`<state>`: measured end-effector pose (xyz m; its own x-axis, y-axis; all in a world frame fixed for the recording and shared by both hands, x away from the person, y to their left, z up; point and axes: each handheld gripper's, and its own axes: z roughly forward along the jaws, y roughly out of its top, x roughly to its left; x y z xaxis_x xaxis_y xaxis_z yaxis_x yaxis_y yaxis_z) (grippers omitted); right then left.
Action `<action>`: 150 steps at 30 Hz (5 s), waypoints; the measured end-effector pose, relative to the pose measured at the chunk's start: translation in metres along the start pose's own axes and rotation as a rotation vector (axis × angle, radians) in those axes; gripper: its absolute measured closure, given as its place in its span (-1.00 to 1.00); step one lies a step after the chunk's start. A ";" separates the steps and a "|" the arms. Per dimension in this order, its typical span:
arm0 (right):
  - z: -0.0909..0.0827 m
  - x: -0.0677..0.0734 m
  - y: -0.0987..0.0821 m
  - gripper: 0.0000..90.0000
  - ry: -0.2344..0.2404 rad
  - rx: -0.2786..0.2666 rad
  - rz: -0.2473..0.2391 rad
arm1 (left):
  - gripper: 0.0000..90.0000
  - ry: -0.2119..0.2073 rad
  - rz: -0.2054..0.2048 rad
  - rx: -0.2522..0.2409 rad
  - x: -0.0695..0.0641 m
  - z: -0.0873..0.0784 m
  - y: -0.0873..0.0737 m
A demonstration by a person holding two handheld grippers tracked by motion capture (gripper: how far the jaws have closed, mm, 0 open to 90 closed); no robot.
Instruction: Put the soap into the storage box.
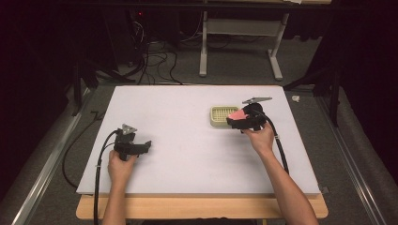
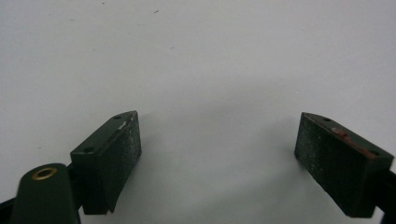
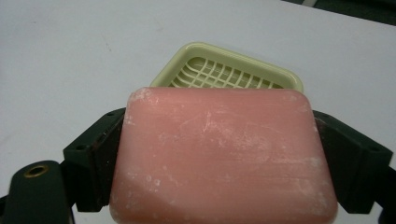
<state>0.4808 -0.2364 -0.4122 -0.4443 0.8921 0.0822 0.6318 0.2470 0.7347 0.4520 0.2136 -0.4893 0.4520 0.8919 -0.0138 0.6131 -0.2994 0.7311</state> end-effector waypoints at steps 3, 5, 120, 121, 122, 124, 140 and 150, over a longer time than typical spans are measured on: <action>0.005 0.002 0.004 -0.70 -0.005 0.017 -0.004 | -0.67 0.000 0.000 0.000 0.000 0.000 0.000; 0.007 0.003 0.006 -0.70 -0.009 0.018 -0.006 | -0.67 0.000 0.000 0.000 0.000 0.000 0.000; -0.001 -0.004 0.016 -0.59 -0.066 -0.022 0.001 | -0.66 0.000 0.000 -0.001 0.000 0.000 0.000; -0.003 -0.002 0.016 -0.57 -0.070 -0.019 -0.012 | -0.66 0.000 0.000 -0.001 0.000 0.000 0.000; -0.005 -0.001 0.016 -0.56 -0.071 -0.017 -0.022 | -0.66 0.000 0.000 0.000 0.000 0.000 0.000; -0.009 0.001 0.014 -0.53 -0.072 -0.032 -0.038 | -0.66 0.000 0.000 0.000 0.000 0.000 0.000; -0.039 -0.006 -0.001 -0.52 -0.061 -0.085 -0.020 | -0.66 0.000 0.000 0.000 0.000 0.000 0.000; -0.055 -0.012 -0.010 -0.52 -0.058 -0.115 0.005 | -0.66 0.001 -0.001 -0.001 0.000 0.000 0.000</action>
<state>0.4447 -0.2709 -0.3835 -0.4016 0.9145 0.0495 0.5553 0.2001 0.8072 0.4519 0.2137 -0.4893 0.4513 0.8923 -0.0138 0.6128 -0.2987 0.7316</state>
